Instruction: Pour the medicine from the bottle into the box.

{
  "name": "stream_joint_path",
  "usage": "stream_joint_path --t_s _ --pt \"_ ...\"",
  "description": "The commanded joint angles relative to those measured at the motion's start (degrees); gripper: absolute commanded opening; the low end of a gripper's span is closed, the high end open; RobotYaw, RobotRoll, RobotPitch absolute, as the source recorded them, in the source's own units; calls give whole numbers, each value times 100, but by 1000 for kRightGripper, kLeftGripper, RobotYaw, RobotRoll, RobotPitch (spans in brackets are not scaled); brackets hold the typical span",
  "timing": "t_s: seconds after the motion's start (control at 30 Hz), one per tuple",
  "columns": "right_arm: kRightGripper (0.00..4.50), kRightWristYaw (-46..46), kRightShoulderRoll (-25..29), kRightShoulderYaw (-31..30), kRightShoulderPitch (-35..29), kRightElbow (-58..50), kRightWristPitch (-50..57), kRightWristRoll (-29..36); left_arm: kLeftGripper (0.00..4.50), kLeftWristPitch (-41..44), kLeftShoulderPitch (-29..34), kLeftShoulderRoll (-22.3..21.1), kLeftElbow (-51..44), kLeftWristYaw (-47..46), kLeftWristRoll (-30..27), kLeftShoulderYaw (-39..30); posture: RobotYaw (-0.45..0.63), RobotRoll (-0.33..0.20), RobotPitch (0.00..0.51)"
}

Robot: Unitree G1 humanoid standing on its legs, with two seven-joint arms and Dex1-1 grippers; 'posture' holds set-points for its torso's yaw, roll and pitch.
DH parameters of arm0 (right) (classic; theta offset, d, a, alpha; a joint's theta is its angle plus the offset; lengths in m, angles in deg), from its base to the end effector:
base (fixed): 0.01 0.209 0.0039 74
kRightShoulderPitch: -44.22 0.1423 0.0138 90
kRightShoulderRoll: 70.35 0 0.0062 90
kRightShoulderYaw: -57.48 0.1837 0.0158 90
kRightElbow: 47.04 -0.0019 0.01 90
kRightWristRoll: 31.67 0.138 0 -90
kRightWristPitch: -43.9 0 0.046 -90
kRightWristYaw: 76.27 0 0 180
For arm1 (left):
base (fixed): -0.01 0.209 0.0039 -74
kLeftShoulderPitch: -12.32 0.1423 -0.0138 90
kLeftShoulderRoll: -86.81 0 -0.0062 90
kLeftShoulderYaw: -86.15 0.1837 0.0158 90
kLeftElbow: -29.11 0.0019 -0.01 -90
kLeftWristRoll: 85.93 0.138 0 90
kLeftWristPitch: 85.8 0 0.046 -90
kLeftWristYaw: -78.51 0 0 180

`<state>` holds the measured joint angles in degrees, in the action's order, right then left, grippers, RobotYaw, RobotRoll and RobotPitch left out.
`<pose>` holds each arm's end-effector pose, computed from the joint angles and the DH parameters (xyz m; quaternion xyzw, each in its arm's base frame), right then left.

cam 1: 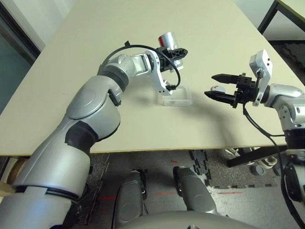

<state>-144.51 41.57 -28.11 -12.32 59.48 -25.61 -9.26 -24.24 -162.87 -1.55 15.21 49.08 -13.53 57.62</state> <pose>0.2927 -0.2733 0.1765 -0.0768 0.0467 0.4947 0.8644 0.3733 0.0832 0.2108 0.8418 -0.3998 -0.2147 0.2923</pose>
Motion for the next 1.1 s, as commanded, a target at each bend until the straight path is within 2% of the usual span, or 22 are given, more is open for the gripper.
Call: stream_joint_path --t_s 0.03,0.07,0.17,0.27,0.3,0.43,0.57,0.83,1.1 --pt "4500 4 6 -86 35 47 -17 -61 2628 -131 -25 0 101 258 -268 -221 -280 0 134" --pt "4500 3 5 -91 37 50 -20 -69 2628 -163 -2 -5 113 362 -365 -310 -280 0 134" --pt "4500 -44 29 -145 14 63 -96 -155 2628 -395 212 -61 187 1274 -1253 -1122 -278 0 134" --pt "4500 -45 44 -197 2 82 -164 -220 2628 -369 485 -55 215 2574 -2495 -2273 -274 0 134" --pt "4500 -48 50 -214 -1 90 -186 -233 2628 -283 584 -25 205 3061 -2964 -2708 -274 0 134" --pt "4500 -73 44 -256 12 138 -270 -301 2628 177 850 79 67 4359 -4236 -3930 -269 0 130" --pt "4500 -74 21 -269 12 157 -316 -330 2628 840 1022 188 -56 5151 -5230 -4912 -265 0 130" --pt "4500 -64 -16 -285 -7 139 -335 -351 2628 1882 1441 272 -331 5538 -6544 -6203 -261 0 129" --pt "4500 -68 -20 -323 29 168 -375 -391 2628 2066 1886 414 -520 5395 -7262 -6878 -262 0 134"
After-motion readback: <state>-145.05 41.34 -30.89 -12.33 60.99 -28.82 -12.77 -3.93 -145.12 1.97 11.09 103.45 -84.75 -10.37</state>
